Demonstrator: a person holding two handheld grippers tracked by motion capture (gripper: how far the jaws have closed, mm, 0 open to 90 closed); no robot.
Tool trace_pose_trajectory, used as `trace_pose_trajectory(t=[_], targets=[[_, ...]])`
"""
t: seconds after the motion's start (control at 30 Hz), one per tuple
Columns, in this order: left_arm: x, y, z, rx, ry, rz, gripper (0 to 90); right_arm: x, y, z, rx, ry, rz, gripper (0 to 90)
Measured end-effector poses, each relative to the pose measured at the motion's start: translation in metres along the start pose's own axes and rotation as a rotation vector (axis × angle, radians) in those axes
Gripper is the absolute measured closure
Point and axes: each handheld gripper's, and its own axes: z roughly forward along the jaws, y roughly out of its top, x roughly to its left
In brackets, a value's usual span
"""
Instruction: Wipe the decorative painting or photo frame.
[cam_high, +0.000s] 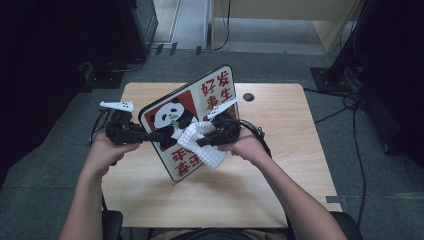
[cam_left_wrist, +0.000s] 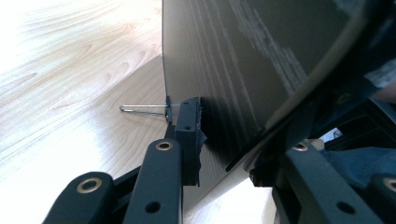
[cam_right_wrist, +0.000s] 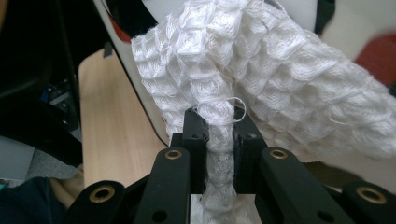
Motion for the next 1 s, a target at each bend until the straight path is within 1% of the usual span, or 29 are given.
trace_pose_trajectory(t=[0.07,0.1,0.27,0.47,0.6,0.7,0.77,0.83,0.97,1.0], targets=[[0.0,0.0,0.0,0.0,-0.001,0.002,69.8,0.003,0.007,-0.005,-0.002,-0.008,-0.018,79.9],[0.0,0.0,0.0,0.0,-0.003,0.001,69.5,0.004,0.011,-0.007,-0.005,-0.008,-0.016,79.9],[0.0,-0.002,-0.003,-0.001,-0.011,0.004,67.7,0.01,0.026,-0.015,-0.005,-0.018,-0.04,79.9],[0.001,-0.005,-0.008,-0.009,-0.009,-0.001,67.7,0.019,0.046,-0.026,-0.011,-0.028,-0.069,79.8],[0.0,-0.007,-0.01,-0.01,-0.003,-0.001,67.9,0.024,0.06,-0.031,-0.019,-0.029,-0.078,79.9],[-0.002,-0.009,-0.012,-0.016,0.003,-0.004,68.5,0.028,0.07,-0.034,-0.028,-0.03,-0.1,79.9],[-0.003,-0.01,-0.014,-0.017,0.007,-0.001,69.7,0.032,0.079,-0.037,-0.03,-0.032,-0.119,79.9],[-0.003,-0.011,-0.016,-0.025,0.012,-0.008,70.4,0.036,0.088,-0.04,-0.034,-0.033,-0.136,79.9],[-0.003,-0.013,-0.016,-0.03,0.021,0.004,72.1,0.045,0.108,-0.044,-0.043,-0.04,-0.155,79.8],[-0.003,-0.013,-0.016,-0.033,0.02,0.005,73.2,0.048,0.112,-0.046,-0.045,-0.04,-0.153,79.8]])
